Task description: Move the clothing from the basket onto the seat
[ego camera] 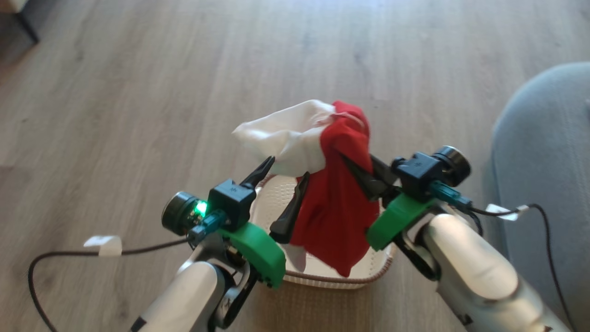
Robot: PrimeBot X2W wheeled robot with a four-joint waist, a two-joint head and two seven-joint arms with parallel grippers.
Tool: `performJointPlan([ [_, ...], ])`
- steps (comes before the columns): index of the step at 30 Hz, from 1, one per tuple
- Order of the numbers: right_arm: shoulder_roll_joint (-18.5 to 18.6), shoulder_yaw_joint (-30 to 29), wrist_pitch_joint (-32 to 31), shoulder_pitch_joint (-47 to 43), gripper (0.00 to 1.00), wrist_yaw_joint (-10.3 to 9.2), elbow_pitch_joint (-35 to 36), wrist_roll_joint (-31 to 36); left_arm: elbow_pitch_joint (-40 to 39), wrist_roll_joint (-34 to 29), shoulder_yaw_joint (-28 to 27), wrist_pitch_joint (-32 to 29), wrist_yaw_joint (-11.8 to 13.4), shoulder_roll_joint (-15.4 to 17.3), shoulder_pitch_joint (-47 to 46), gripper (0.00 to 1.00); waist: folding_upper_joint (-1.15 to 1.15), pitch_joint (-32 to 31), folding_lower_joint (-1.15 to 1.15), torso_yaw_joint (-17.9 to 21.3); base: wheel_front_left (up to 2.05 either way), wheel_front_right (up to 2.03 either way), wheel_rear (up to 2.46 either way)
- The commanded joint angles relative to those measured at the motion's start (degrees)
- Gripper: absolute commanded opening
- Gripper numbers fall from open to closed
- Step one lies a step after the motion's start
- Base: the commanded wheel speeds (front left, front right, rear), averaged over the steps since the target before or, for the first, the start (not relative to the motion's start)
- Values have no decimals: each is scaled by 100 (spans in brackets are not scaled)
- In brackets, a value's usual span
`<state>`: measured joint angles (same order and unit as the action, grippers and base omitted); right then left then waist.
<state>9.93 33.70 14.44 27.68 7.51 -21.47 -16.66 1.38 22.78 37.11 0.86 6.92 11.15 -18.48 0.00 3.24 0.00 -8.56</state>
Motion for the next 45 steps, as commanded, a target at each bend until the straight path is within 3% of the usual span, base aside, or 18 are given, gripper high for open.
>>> performJointPlan([
  [1,23,-84,55,-37,0,-2,297,36,-142,18,-211,133,31,50,-152,100,0,92,0,309,0,0,0],
  [13,426,-914,51,-782,0,-2,1220,242,201,-36,185,598,-68,-274,23,100,0,287,0,1565,0,0,0],
  [21,520,-1297,-22,-1082,0,-2,1632,299,337,-23,331,673,-86,-337,105,100,0,290,0,2094,0,0,0],
  [32,574,-1786,-185,-1210,0,-2,2084,232,192,-39,364,590,-33,-293,22,100,0,625,0,2201,0,0,0],
  [38,593,-2063,-184,-636,0,-2,2058,109,33,-147,271,466,34,-210,-306,100,0,1503,0,2104,0,0,0],
  [45,886,-2583,-325,482,0,-2,1769,163,-155,-341,200,309,11,-82,-833,100,0,2518,0,1898,0,0,0],
])
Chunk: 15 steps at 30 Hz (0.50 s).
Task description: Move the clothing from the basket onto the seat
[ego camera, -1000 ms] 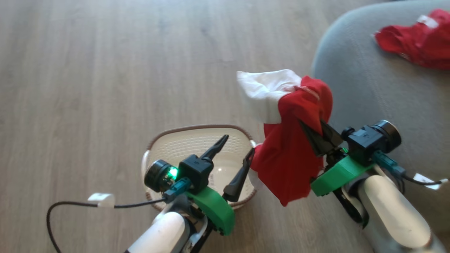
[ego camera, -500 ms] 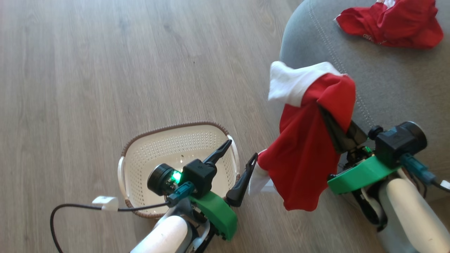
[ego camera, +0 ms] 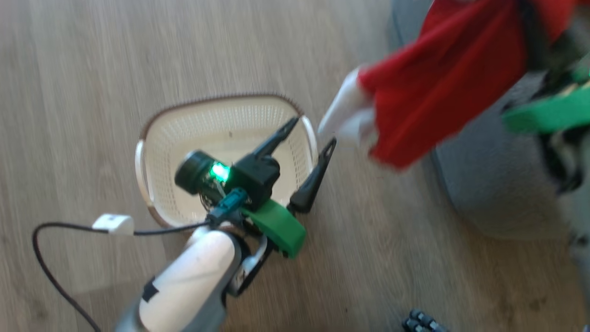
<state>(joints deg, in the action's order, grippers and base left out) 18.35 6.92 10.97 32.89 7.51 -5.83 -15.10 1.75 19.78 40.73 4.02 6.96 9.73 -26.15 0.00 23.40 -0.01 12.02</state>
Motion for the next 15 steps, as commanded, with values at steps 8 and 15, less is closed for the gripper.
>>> performJointPlan([
  [8,583,-1258,-641,2087,0,-2,-622,-243,-339,-125,-328,-71,25,188,-484,100,0,1439,1,-415,0,0,0],
  [15,1476,-2802,-1335,4122,0,-2,-1900,231,-527,-110,-451,-29,171,161,-568,100,0,1971,1,-757,0,0,0],
])
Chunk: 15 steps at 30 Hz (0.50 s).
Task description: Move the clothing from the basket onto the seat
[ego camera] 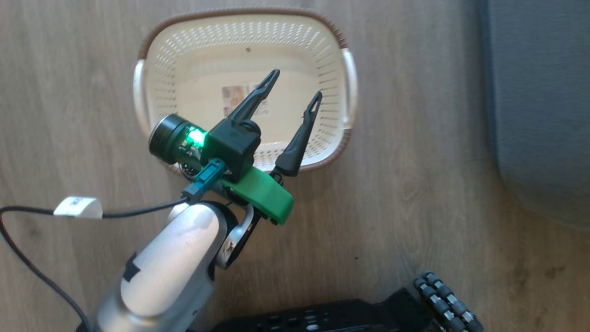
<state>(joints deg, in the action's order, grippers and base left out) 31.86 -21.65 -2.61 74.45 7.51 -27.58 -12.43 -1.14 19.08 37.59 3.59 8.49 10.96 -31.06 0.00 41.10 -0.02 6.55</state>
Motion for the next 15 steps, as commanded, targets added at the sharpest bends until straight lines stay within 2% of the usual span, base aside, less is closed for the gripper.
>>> performJointPlan([
  [1,252,-125,-67,179,0,-2,119,113,-248,-39,-130,25,17,34,-84,100,0,255,2,-276,0,0,0],
  [4,533,-667,-187,541,0,-2,-281,563,-258,-19,-133,69,43,23,-52,100,0,387,2,-417,0,0,0],
  [8,685,-1512,-108,448,0,-2,-823,1029,-335,-20,-136,66,94,72,26,100,0,584,2,-506,0,0,0],
  [10,625,-2017,27,247,0,-2,-1104,1274,-397,-32,-154,23,133,119,49,100,0,713,2,-524,0,0,0],
  [15,148,-3006,424,9,0,-2,-1625,1860,-730,-141,-148,-195,274,235,80,100,0,970,2,-418,0,0,0],
])
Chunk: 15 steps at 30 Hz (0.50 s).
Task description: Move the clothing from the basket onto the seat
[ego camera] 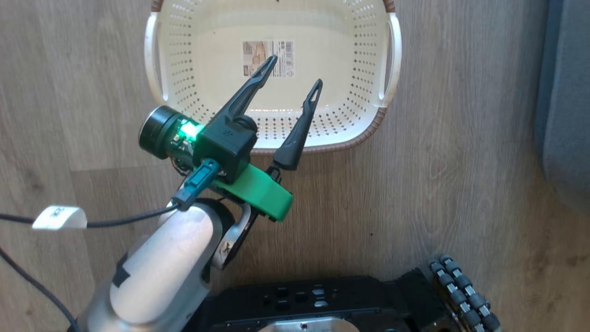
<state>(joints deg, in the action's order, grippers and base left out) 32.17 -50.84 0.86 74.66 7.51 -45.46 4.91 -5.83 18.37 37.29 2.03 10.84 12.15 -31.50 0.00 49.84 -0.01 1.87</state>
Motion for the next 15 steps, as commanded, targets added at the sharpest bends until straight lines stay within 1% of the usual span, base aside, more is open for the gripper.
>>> performJointPlan([
  [1,48,-216,165,-15,0,-2,106,258,-309,-84,-121,-70,59,133,125,100,0,109,1,67,0,0,0],
  [2,-20,-355,260,7,7,-2,59,372,-341,-91,-129,-96,81,149,130,100,0,110,1,89,0,0,0],
  [3,-88,-455,345,30,34,-2,6,483,-359,-85,-142,-115,103,157,141,100,0,100,1,117,0,0,0],
  [4,-146,-500,423,45,45,-2,-56,587,-365,-79,-153,-125,124,162,154,100,0,75,1,148,0,0,0],
  [5,-183,-526,500,56,64,-2,-113,674,-369,-72,-161,-130,139,167,168,100,0,39,1,184,0,0,0],
  [6,-204,-536,579,62,92,-2,-164,753,-368,-59,-171,-128,150,173,184,100,0,-14,1,224,0,0,0],
  [7,-219,-529,637,61,100,-2,-226,821,-358,-45,-181,-122,156,182,200,100,0,-85,1,263,0,0,0],
  [10,-222,-311,699,-23,100,-2,-422,1079,-300,27,-252,-107,187,207,247,100,0,-326,1,393,0,0,0],
  [12,-291,-37,713,-61,100,-2,-586,1102,-258,79,-331,-71,221,227,272,100,0,-522,1,508,0,0,0],
  [13,-291,-37,713,-61,100,-2,-586,1102,-258,79,-331,-71,221,227,272,100,0,-522,1,508,0,0,0],
  [15,-333,276,762,-175,100,-2,-717,1077,-180,138,-397,-18,229,248,300,100,0,-765,1,604,0,0,0],
])
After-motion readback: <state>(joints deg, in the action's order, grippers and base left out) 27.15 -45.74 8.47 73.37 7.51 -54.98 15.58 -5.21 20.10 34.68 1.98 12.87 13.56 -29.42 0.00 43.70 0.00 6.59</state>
